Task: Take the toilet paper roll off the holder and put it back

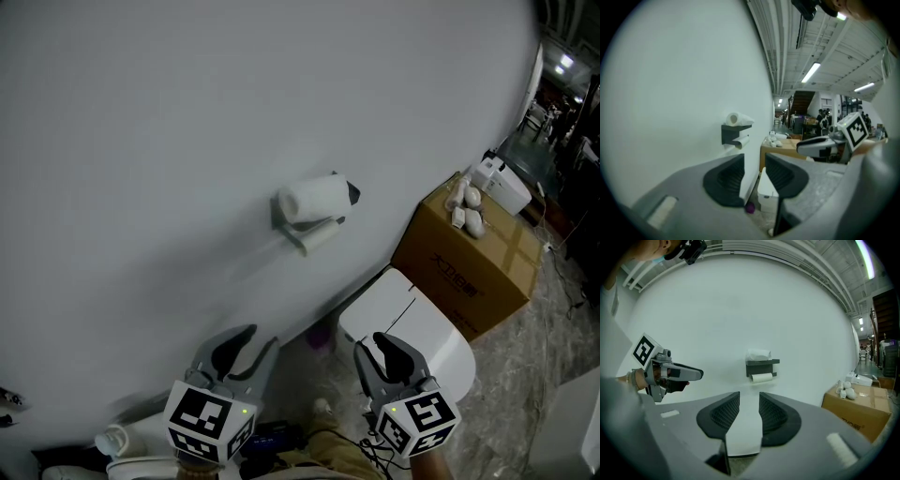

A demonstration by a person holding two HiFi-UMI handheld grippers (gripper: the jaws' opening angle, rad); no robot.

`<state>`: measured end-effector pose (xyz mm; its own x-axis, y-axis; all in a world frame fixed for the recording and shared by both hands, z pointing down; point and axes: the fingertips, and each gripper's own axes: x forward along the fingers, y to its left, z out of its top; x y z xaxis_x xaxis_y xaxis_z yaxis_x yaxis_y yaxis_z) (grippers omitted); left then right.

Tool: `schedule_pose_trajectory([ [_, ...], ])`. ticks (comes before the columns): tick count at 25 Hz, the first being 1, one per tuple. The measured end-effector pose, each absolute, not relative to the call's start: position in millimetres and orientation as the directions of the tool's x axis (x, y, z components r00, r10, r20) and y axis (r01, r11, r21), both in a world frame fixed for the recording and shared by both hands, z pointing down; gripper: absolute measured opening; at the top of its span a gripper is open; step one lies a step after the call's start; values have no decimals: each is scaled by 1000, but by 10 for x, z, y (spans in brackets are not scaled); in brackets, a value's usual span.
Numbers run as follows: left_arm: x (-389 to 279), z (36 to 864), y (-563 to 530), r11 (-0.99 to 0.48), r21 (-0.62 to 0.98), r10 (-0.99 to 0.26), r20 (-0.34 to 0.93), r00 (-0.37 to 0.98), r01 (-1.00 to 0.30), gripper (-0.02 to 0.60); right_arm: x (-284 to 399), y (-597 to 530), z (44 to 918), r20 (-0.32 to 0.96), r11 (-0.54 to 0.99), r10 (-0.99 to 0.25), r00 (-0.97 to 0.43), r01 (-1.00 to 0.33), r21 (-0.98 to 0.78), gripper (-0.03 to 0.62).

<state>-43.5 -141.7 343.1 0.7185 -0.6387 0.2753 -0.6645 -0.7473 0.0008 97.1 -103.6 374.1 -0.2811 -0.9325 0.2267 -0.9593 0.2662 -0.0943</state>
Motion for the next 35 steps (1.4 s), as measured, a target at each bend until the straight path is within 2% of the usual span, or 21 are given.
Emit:
schedule_pose_trajectory([
  [35,545,2957,-3129,-678,-129,-732,201,650,-724,147,1958,-2413,3674,216,331,-916,-339,-941,-76,115],
])
